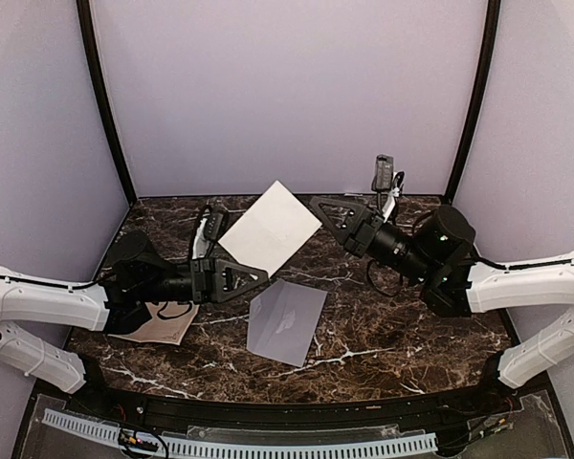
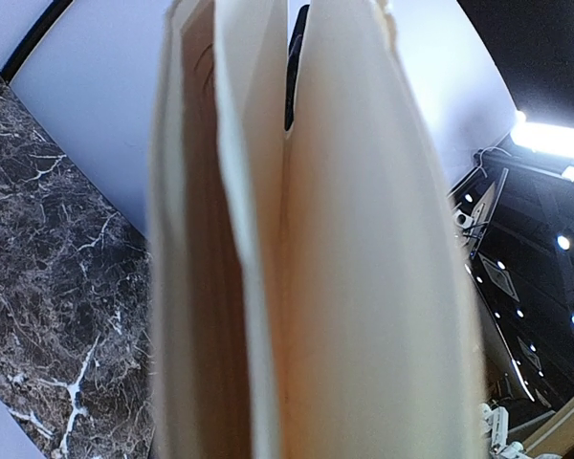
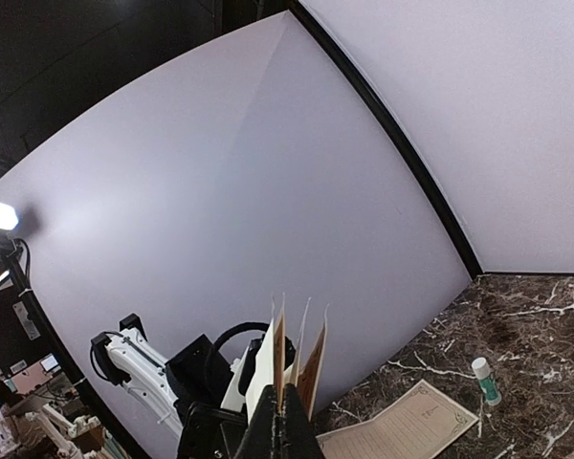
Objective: Place the letter into the envelope and seal it
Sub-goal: Fold the letter.
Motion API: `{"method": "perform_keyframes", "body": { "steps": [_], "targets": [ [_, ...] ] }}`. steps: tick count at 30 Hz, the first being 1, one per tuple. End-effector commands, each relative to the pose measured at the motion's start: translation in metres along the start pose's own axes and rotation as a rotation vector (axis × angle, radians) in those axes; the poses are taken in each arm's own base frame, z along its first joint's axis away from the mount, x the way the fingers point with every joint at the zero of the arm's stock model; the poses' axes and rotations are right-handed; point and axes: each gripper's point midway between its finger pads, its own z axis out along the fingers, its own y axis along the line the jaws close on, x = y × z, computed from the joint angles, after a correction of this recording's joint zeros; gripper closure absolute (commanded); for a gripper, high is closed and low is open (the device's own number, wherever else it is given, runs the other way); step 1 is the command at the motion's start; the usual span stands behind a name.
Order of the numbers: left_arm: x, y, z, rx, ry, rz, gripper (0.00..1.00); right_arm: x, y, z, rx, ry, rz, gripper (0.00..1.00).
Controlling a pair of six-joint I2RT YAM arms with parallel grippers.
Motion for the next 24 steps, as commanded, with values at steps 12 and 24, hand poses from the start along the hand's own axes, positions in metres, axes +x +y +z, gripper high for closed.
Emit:
{"method": "perform_keyframes", "body": {
  "steps": [12,24],
  "targets": [
    [-0.011,-0.016,-0.005,0.027,-0.043,0.055,1.00,0.003,0.005,0.000,-0.036,0.026,0.008,0.50],
    [-0.013,-0.015,-0.005,0.027,-0.050,0.056,1.00,0.014,0.007,0.003,-0.067,0.064,0.031,1.00]
  ]
}}
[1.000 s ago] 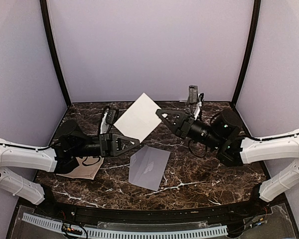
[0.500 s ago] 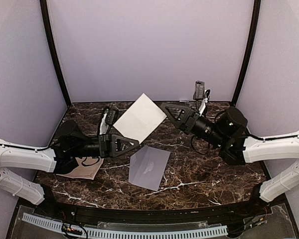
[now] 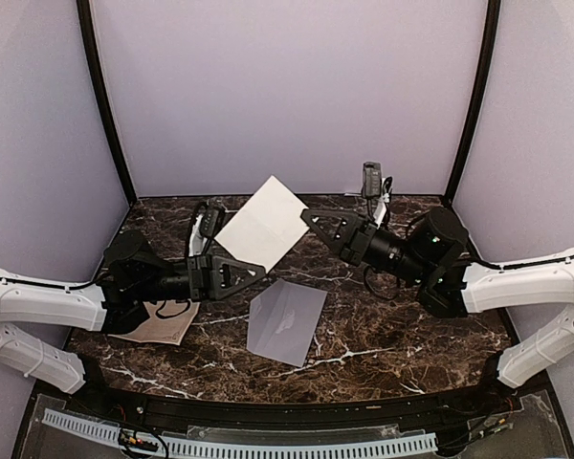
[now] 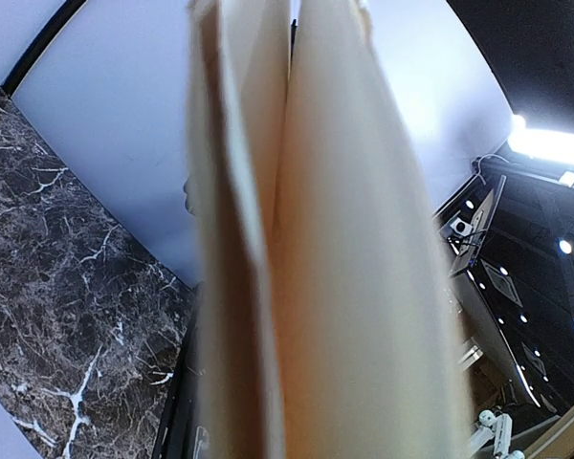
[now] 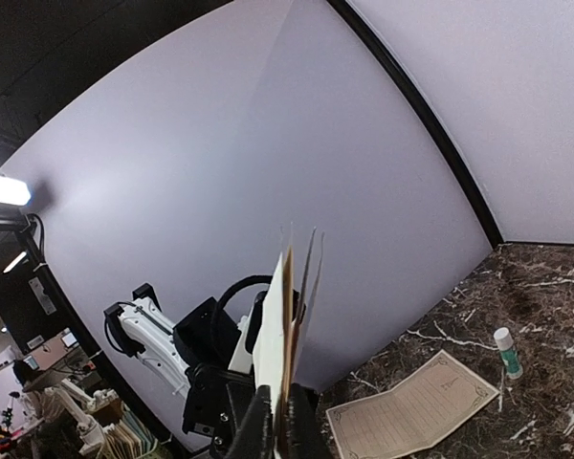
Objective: Place the letter into the envelope and seal it
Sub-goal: Fold the letter.
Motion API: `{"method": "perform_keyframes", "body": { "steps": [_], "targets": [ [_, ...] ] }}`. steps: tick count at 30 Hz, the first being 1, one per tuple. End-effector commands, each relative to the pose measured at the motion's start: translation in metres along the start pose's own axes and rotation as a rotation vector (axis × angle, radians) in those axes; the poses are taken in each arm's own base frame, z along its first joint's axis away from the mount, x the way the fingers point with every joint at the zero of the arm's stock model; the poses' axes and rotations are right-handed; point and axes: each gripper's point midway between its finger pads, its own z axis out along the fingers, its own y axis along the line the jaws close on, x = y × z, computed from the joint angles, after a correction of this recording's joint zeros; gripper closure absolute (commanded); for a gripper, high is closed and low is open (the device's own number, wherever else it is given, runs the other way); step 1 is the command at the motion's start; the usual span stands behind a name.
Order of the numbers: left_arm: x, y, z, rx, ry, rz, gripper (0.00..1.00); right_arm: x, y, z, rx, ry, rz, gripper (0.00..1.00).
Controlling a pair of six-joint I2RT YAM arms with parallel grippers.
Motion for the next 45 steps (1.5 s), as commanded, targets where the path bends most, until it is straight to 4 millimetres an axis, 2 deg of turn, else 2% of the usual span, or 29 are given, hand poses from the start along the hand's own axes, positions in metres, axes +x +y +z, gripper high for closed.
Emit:
{"method": "perform_keyframes", "body": {
  "steps": [1,3,4,5,6,7,9,10,11,12,13,14,15,16,17,18,19,23,27,30,33,36,40,42,44,45],
  "targets": [
    [-0.006,-0.010,-0.002,0.026,-0.021,0.041,1.00,-0.006,0.005,0.000,-0.018,-0.018,-0.004,1.00],
    [-0.004,-0.009,-0.002,0.021,-0.010,0.038,1.00,-0.008,0.003,-0.004,-0.005,-0.037,-0.008,1.00],
    [-0.002,-0.006,-0.003,0.009,-0.002,0.031,0.97,-0.009,0.002,-0.006,0.001,-0.042,-0.012,1.00],
    [0.000,-0.003,-0.004,-0.003,0.010,0.022,0.76,-0.010,0.001,-0.007,0.009,-0.043,-0.020,1.00],
    [-0.001,0.000,-0.006,-0.015,0.008,0.018,0.64,-0.011,0.000,-0.007,0.019,-0.038,-0.028,1.00],
    [0.001,0.002,-0.010,-0.026,0.018,0.010,0.40,-0.010,-0.001,-0.007,0.031,-0.026,-0.037,1.00],
    [-0.002,0.010,-0.023,-0.072,0.022,0.014,0.21,-0.010,-0.001,-0.008,0.043,-0.002,-0.058,1.00],
    [-0.010,0.019,-0.031,-0.112,0.006,0.023,0.17,-0.009,-0.001,-0.008,0.046,0.018,-0.068,1.00],
    [-0.010,0.023,-0.039,-0.156,0.023,0.048,0.11,-0.008,-0.002,-0.008,0.053,0.040,-0.079,1.00],
    [-0.022,0.027,-0.045,-0.191,0.004,0.075,0.09,-0.003,-0.004,-0.008,0.065,0.081,-0.086,1.00],
    [-0.020,0.033,-0.053,-0.240,0.035,0.105,0.05,-0.001,-0.004,-0.009,0.069,0.107,-0.095,1.00],
    [-0.034,0.030,-0.056,-0.262,0.021,0.143,0.04,0.001,-0.005,-0.009,0.078,0.132,-0.105,1.00],
    [-0.033,0.037,-0.062,-0.304,0.050,0.162,0.03,0.003,-0.005,-0.009,0.080,0.156,-0.110,1.00],
    [-0.041,0.030,-0.061,-0.300,0.055,0.191,0.03,0.005,-0.003,-0.010,0.072,0.180,-0.114,1.00],
    [-0.040,0.033,-0.062,-0.317,0.082,0.213,0.03,0.008,-0.002,-0.010,0.062,0.205,-0.115,1.00],
    [-0.045,0.029,-0.059,-0.311,0.093,0.232,0.02,0.009,0.002,-0.009,0.049,0.228,-0.117,1.00],
    [-0.042,0.033,-0.059,-0.323,0.122,0.242,0.02,0.012,0.003,-0.009,0.046,0.249,-0.122,1.00],
    [-0.043,0.025,-0.046,-0.253,0.209,0.266,0.01,0.021,0.015,-0.009,-0.024,0.313,-0.105,1.00],
    [-0.033,0.014,-0.036,-0.144,0.288,0.250,0.01,0.026,0.016,-0.007,-0.043,0.337,-0.086,1.00],
    [-0.024,0.009,-0.030,-0.087,0.334,0.232,0.07,0.029,0.016,-0.005,-0.058,0.347,-0.077,1.00],
    [-0.018,0.007,-0.027,-0.051,0.360,0.205,0.25,0.033,0.018,-0.002,-0.080,0.362,-0.065,1.00],
    [-0.018,0.002,-0.024,-0.008,0.349,0.186,0.38,0.038,0.013,0.001,-0.078,0.387,-0.054,1.00],
    [-0.015,-0.001,-0.023,0.041,0.337,0.145,0.66,0.046,0.009,0.003,-0.078,0.414,-0.041,1.00],
    [-0.012,0.002,-0.024,0.041,0.339,0.131,0.95,0.048,0.006,0.004,-0.069,0.421,-0.039,1.00],
    [-0.010,0.007,-0.024,0.023,0.340,0.121,1.00,0.050,-0.001,0.004,-0.038,0.425,-0.038,1.00],
    [-0.008,0.014,-0.025,-0.003,0.341,0.114,1.00,0.050,-0.007,0.003,-0.010,0.425,-0.035,0.89]
  ]
}}
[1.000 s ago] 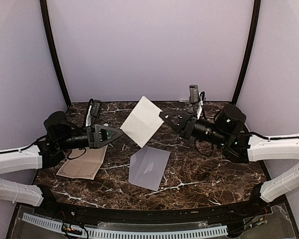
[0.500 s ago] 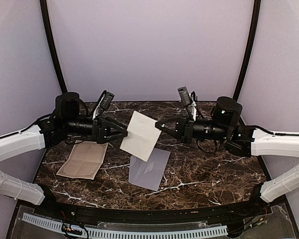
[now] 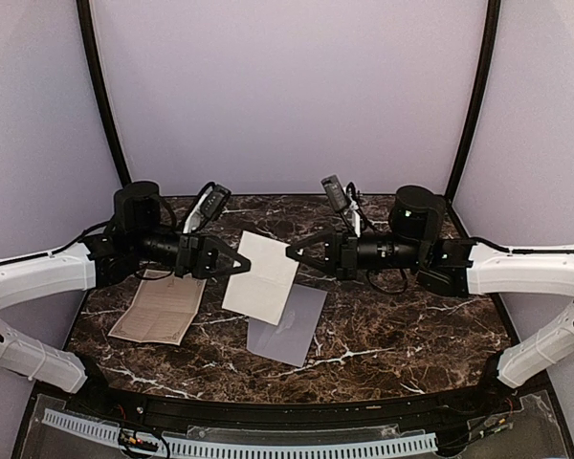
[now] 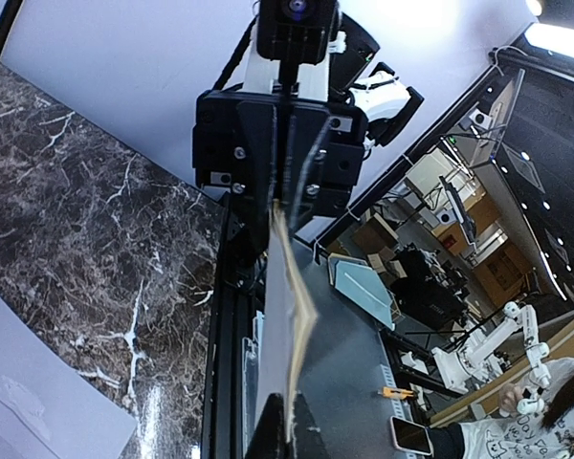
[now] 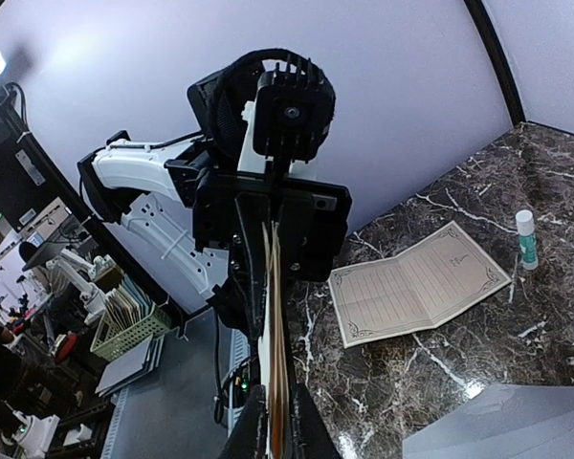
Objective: Place the letter into the envelope and seal it
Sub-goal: Fold the letter, then place the letter in the envelope.
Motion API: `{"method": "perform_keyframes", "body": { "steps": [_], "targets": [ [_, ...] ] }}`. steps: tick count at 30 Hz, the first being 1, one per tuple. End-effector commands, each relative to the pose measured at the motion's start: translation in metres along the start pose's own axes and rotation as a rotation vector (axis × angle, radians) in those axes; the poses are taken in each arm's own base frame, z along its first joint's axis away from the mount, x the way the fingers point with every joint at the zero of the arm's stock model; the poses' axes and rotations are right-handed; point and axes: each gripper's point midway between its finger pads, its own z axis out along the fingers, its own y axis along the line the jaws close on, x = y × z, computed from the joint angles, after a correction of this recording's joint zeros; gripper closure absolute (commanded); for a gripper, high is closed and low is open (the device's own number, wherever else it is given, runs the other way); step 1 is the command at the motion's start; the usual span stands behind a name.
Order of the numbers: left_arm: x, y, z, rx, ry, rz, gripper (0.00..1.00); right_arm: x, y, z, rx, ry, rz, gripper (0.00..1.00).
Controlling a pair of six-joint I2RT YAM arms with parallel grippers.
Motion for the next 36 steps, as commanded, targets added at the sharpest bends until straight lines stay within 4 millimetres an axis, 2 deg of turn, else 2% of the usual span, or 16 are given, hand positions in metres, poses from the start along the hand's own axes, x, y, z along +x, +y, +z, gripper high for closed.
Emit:
{"method": "perform_keyframes", "body": {
  "steps": [1,3,4,6,7,8,9,11,17,23,29,36],
  "targets": [
    [0.006,0.007,0.001,-0.012,0.003,-0.016,1.00,-0.010,-0.013,0.000,0.068,-0.019,0.003,0.74],
    [0.011,0.030,0.000,-0.127,0.011,-0.028,1.00,-0.009,-0.032,-0.008,0.167,-0.038,0.030,0.48],
    [0.020,0.052,-0.003,-0.231,0.028,-0.047,1.00,-0.008,-0.041,-0.013,0.217,-0.050,0.042,0.37],
    [0.029,0.084,-0.009,-0.377,0.056,-0.073,1.00,-0.002,-0.060,-0.024,0.322,-0.062,0.066,0.26],
    [0.030,0.102,-0.012,-0.452,0.062,-0.087,1.00,0.002,-0.069,-0.029,0.370,-0.066,0.080,0.22],
    [0.037,0.111,-0.013,-0.488,0.088,-0.106,1.00,0.007,-0.078,-0.033,0.414,-0.068,0.104,0.20],
    [0.039,0.126,-0.013,-0.534,0.105,-0.123,1.00,0.014,-0.089,-0.036,0.462,-0.064,0.135,0.20],
    [0.046,0.143,-0.011,-0.574,0.154,-0.154,1.00,0.029,-0.107,-0.041,0.541,-0.055,0.209,0.19],
    [0.056,0.179,-0.011,-0.670,0.212,-0.184,1.00,0.072,-0.141,-0.047,0.674,-0.026,0.404,0.19],
    [0.053,0.195,-0.009,-0.696,0.187,-0.161,1.00,0.097,-0.160,-0.040,0.722,-0.002,0.461,0.20],
    [0.066,0.209,-0.005,-0.698,0.192,-0.220,1.00,0.100,-0.165,-0.031,0.721,-0.001,0.472,0.21],
    [0.079,0.219,-0.012,-0.717,0.195,-0.303,1.00,0.124,-0.178,-0.035,0.768,0.016,0.535,0.21]
  ]
}}
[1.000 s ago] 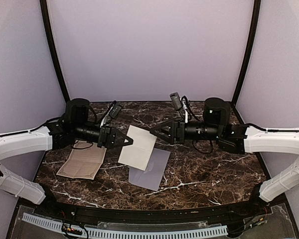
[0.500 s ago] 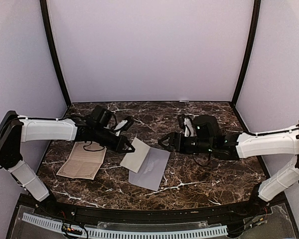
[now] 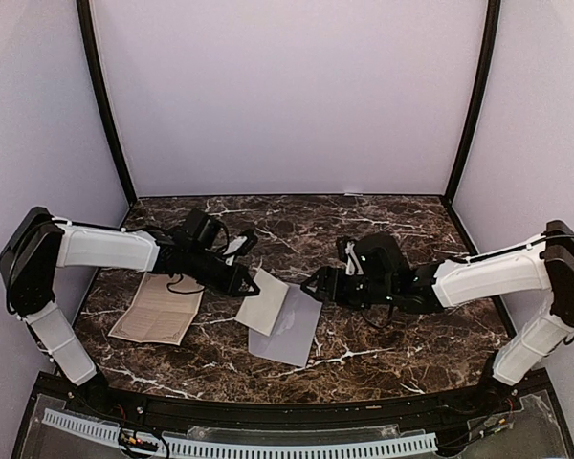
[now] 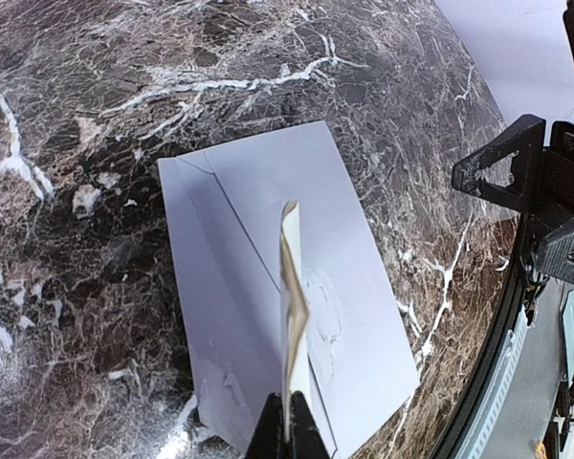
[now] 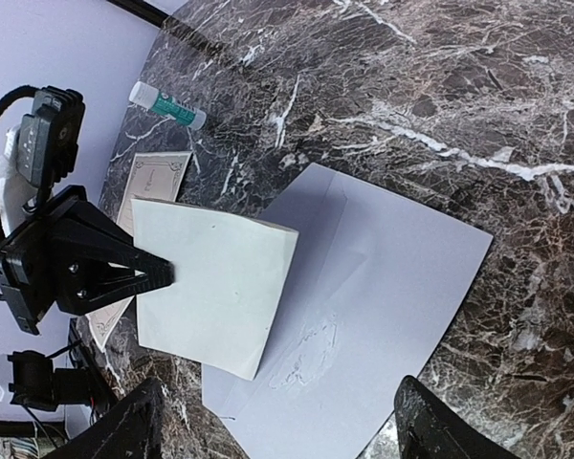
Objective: Place the letter into the envelope and seal it
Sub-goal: Place the letter in the envelope.
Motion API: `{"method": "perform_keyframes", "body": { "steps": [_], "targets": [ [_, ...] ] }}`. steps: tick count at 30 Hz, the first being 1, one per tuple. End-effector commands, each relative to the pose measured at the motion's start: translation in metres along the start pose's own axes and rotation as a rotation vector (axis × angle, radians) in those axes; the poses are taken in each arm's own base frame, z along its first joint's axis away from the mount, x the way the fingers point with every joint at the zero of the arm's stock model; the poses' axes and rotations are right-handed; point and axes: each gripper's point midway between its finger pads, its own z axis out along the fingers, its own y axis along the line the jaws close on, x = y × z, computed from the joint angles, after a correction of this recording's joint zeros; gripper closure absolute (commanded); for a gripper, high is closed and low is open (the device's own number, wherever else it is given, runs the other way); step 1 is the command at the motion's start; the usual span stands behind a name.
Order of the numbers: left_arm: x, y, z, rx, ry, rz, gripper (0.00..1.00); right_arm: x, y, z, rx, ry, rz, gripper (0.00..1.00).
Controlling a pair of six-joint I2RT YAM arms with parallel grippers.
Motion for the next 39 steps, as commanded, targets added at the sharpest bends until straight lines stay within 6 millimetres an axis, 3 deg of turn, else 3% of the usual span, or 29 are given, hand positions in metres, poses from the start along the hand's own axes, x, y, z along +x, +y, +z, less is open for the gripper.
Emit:
{"method": "perform_keyframes", "body": {
  "steps": [1,15,23,33,39],
  "targets": [
    [0.000,0.007,-0.001,-0.006,-0.004,-0.056,1.00,0.003,-0.005,0.007,0.007,-0.019,0.043,0.21],
    [0.027,0.020,0.006,-0.009,0.029,-0.240,1.00,0.032,-0.033,0.031,0.096,0.042,0.117,0.23],
    [0.039,0.026,0.013,-0.011,0.047,-0.310,1.00,0.041,-0.038,0.038,0.110,0.059,0.142,0.24],
    [0.040,0.024,0.018,0.022,0.044,-0.320,1.00,0.047,-0.042,0.045,0.115,0.076,0.148,0.24],
    [0.043,0.025,0.021,0.032,0.053,-0.341,1.00,0.055,-0.041,0.050,0.097,0.107,0.154,0.31]
  ]
}}
